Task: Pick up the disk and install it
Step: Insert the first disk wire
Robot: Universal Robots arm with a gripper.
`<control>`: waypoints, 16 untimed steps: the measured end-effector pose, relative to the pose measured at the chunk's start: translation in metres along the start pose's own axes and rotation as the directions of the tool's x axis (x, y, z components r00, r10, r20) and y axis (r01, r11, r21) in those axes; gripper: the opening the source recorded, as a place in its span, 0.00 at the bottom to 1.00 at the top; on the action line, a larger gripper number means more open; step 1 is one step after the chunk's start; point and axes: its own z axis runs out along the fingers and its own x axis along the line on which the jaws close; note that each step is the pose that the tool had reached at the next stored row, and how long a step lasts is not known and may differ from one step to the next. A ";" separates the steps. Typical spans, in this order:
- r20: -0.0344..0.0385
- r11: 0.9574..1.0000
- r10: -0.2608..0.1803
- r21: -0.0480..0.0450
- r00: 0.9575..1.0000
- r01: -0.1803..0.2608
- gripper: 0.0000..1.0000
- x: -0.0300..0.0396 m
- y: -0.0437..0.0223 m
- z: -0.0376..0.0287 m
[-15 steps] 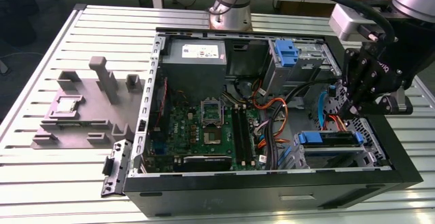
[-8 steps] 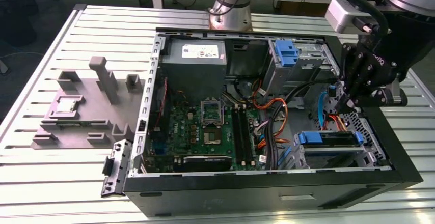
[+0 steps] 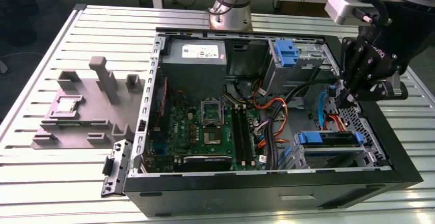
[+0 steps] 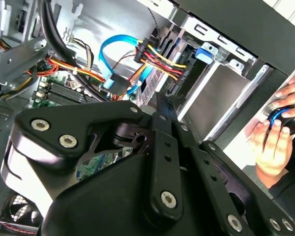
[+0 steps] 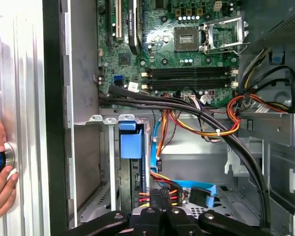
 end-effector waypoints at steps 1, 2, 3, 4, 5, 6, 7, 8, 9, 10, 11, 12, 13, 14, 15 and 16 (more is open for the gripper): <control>0.000 1.000 0.000 -0.001 1.000 0.000 0.11 -0.0005 0.0001 -0.0004; 0.000 1.000 0.000 -0.003 1.000 0.000 0.11 -0.0017 0.0002 -0.0004; 0.000 1.000 0.000 -0.005 1.000 0.000 0.11 -0.0034 0.0002 -0.0006; -0.001 1.000 0.000 -0.006 1.000 0.000 0.11 -0.0052 0.0003 -0.0009; -0.001 1.000 0.000 -0.006 1.000 0.000 0.11 -0.0070 0.0003 -0.0013; -0.001 1.000 0.000 -0.007 1.000 0.000 0.11 -0.0087 0.0003 -0.0015; -0.001 1.000 0.000 -0.007 1.000 0.000 0.11 -0.0104 0.0003 -0.0019; -0.001 1.000 0.000 -0.007 1.000 0.000 0.11 -0.0120 0.0004 -0.0023; -0.001 1.000 0.000 -0.007 1.000 0.000 0.11 -0.0133 0.0004 -0.0029; -0.001 1.000 0.001 -0.007 1.000 -0.001 0.11 -0.0144 0.0005 -0.0037; -0.001 1.000 0.001 -0.008 1.000 -0.001 0.11 -0.0156 0.0005 -0.0045; -0.001 1.000 0.001 -0.008 1.000 -0.001 0.11 -0.0168 0.0005 -0.0054; -0.001 1.000 0.001 -0.008 1.000 -0.001 0.11 -0.0184 0.0006 -0.0062; -0.001 1.000 0.002 -0.009 1.000 -0.002 0.11 -0.0202 0.0006 -0.0068; -0.002 1.000 0.002 -0.009 1.000 -0.002 0.11 -0.0221 0.0007 -0.0072; -0.002 1.000 0.003 -0.010 1.000 -0.003 0.11 -0.0239 0.0007 -0.0075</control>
